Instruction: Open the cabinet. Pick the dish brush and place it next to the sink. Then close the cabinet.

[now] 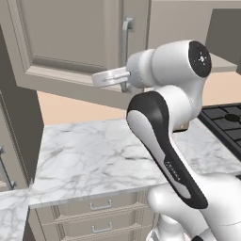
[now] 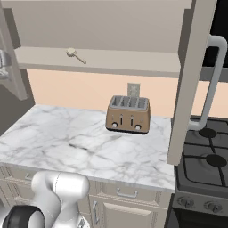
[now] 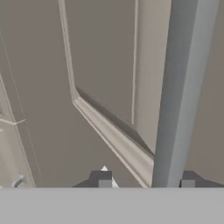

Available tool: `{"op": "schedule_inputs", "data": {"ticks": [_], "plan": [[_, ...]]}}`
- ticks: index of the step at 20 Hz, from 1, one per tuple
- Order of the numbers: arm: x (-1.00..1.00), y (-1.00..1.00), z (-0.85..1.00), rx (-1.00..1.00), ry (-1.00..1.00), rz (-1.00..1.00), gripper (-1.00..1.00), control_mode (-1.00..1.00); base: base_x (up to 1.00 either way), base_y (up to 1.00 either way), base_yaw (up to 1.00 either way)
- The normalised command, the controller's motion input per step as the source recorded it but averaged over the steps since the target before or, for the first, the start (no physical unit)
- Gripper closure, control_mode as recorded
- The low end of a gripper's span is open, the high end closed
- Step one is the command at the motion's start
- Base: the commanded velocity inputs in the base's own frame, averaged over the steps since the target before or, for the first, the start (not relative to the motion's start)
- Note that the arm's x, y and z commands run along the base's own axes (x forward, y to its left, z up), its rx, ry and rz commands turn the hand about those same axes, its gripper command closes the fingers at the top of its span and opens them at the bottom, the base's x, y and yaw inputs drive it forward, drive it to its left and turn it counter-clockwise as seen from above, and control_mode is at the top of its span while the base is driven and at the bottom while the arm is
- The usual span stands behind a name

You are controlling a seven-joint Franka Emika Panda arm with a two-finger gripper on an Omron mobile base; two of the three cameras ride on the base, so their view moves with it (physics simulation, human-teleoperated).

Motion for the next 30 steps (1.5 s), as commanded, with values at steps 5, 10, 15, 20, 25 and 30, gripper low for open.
{"op": "schedule_inputs", "data": {"ticks": [5,10,15,20,25,30], "plan": [[-0.49,0.69,0.04,-0.01,0.0,0.12,1.0,-1.0,0.0,0.0,0.0],[-0.12,0.17,0.0,0.0,0.0,0.07,-1.0,-1.0,0.0,0.0,0.0],[0.0,0.03,0.0,0.0,0.0,0.01,-1.0,-1.0,0.0,0.0,0.0],[0.0,0.01,0.0,0.0,0.0,0.0,-1.0,-1.0,0.0,0.0,0.0],[-0.22,0.0,0.02,0.0,-0.02,0.0,-1.0,-1.0,0.0,0.0,0.0],[-0.7,-0.02,0.13,0.0,-0.01,0.0,-1.0,-1.0,0.0,0.0,0.0]]}}
